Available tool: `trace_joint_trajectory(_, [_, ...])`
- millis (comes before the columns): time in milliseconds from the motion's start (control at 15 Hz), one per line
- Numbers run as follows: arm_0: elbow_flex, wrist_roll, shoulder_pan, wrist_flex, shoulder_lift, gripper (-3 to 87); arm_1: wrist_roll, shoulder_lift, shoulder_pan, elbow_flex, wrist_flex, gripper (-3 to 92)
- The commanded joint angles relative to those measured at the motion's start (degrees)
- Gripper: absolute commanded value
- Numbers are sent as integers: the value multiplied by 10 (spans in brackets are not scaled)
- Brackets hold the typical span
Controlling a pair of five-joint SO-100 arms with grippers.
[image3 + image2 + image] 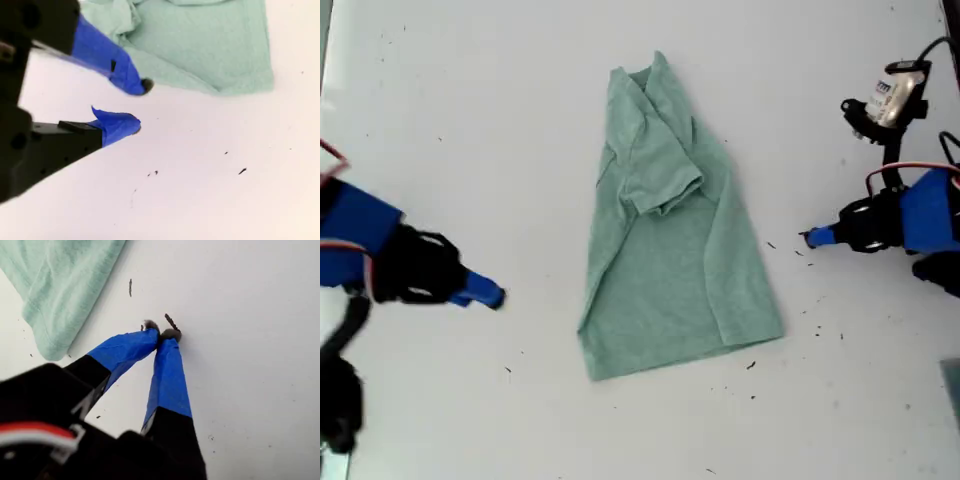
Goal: Fold t shirt
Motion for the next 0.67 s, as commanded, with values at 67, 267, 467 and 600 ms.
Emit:
trace_joint_trajectory(67, [-247,-5,23,47,-207,278,4,3,7,23,3,24])
trace_joint_trajectory(267, [-276,21,-4,22,-314,283,4,4,4,23,3,24])
trace_joint_trajectory(467, [-332,51,-35,-4,-442,288,5,5,-4,23,3,24])
trace_joint_trajectory(600, [-347,64,-48,-34,-501,289,5,7,-8,23,3,24])
